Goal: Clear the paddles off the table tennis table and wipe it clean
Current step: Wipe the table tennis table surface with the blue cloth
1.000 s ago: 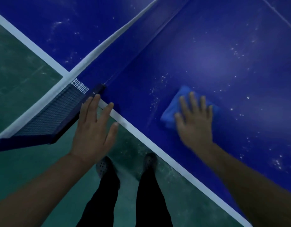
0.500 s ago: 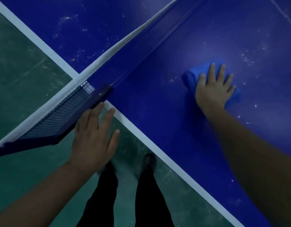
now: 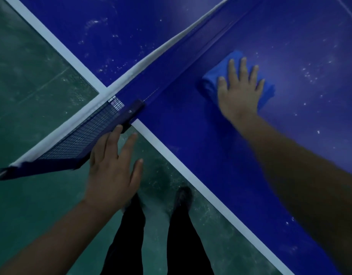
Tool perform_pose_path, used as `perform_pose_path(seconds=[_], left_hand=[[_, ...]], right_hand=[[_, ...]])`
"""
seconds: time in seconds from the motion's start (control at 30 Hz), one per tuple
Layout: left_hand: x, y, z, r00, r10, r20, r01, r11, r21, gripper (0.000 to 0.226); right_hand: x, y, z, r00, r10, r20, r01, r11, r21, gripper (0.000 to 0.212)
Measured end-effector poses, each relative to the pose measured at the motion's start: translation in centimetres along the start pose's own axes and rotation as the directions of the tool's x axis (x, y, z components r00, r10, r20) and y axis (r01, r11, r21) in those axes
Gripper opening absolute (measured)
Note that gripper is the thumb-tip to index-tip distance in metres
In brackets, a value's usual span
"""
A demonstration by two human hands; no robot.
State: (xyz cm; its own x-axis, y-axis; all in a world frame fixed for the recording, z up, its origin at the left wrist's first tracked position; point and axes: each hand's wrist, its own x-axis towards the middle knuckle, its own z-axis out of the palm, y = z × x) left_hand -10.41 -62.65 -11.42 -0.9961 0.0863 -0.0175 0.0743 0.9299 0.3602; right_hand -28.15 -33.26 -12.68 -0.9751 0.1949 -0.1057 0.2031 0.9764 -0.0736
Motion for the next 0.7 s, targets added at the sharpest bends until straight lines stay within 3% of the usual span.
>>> perform_pose_path(seconds=[0.07, 0.13, 0.17, 0.2, 0.23, 0.33, 0.4, 0.43, 0.47, 0.53, 0.63, 0.67, 0.7], left_hand=[[0.1, -0.1, 0.0, 1.0, -0.028, 0.002, 0.028, 1.0, 0.001, 0.059], [0.3, -0.1, 0.0, 0.999, -0.034, 0.003, 0.034, 0.999, 0.008, 0.059], [0.3, -0.1, -0.1, 1.0, -0.031, 0.002, 0.031, 0.999, 0.011, 0.059], [0.3, 0.0, -0.1, 1.0, -0.029, 0.006, 0.029, 0.999, 0.015, 0.059], [0.2, 0.0, -0.2, 1.0, -0.029, 0.012, 0.029, 0.999, 0.022, 0.06], [-0.2, 0.0, -0.4, 1.0, -0.028, 0.004, 0.027, 0.997, 0.069, 0.059], [-0.5, -0.3, -0.4, 1.0, -0.012, -0.009, 0.013, 0.996, 0.092, 0.057], [-0.6, -0.5, -0.4, 1.0, -0.007, -0.013, 0.009, 0.995, 0.1, 0.056], [-0.7, -0.6, -0.4, 1.0, -0.001, -0.019, 0.003, 0.994, 0.106, 0.055], [-0.7, -0.7, -0.3, 0.999, 0.008, -0.036, -0.005, 0.995, 0.103, 0.054], [-0.5, -0.6, -0.3, 0.998, 0.007, -0.057, -0.002, 0.997, 0.08, 0.053], [-0.5, -0.6, -0.3, 0.998, 0.004, -0.056, 0.001, 0.997, 0.077, 0.053], [-0.5, -0.5, -0.4, 0.999, 0.002, -0.049, 0.001, 0.997, 0.074, 0.054]], right_hand=[[-3.9, -3.4, 0.9, 0.972, -0.234, -0.01, 0.233, 0.971, -0.05, 0.062], [-8.1, -3.7, 1.9, 0.814, -0.576, 0.068, 0.58, 0.812, -0.066, 0.061], [-8.5, -2.6, 1.9, 0.755, -0.65, 0.084, 0.655, 0.752, -0.07, 0.06], [-7.4, -1.1, 1.5, 0.752, -0.655, 0.074, 0.659, 0.75, -0.052, 0.059], [-5.4, 0.5, 1.2, 0.801, -0.597, 0.031, 0.598, 0.801, -0.037, 0.06], [1.8, 3.1, -0.5, 0.981, -0.192, -0.009, 0.192, 0.978, 0.085, 0.063], [3.9, 1.4, -1.0, 1.0, 0.003, -0.01, -0.002, 0.988, 0.155, 0.06], [3.8, -0.3, -0.8, 1.0, 0.021, -0.02, -0.018, 0.989, 0.149, 0.059], [2.7, -2.2, -0.5, 1.0, -0.015, -0.016, 0.017, 0.993, 0.115, 0.06], [-1.7, -5.5, 0.7, 0.969, -0.249, 0.001, 0.249, 0.969, -0.012, 0.063], [-9.9, -6.2, 1.5, 0.764, -0.63, 0.14, 0.642, 0.764, -0.067, 0.064], [-10.7, -5.2, 1.5, 0.704, -0.69, 0.168, 0.706, 0.705, -0.06, 0.064], [-10.1, -4.0, 1.4, 0.687, -0.707, 0.166, 0.724, 0.687, -0.068, 0.063]])
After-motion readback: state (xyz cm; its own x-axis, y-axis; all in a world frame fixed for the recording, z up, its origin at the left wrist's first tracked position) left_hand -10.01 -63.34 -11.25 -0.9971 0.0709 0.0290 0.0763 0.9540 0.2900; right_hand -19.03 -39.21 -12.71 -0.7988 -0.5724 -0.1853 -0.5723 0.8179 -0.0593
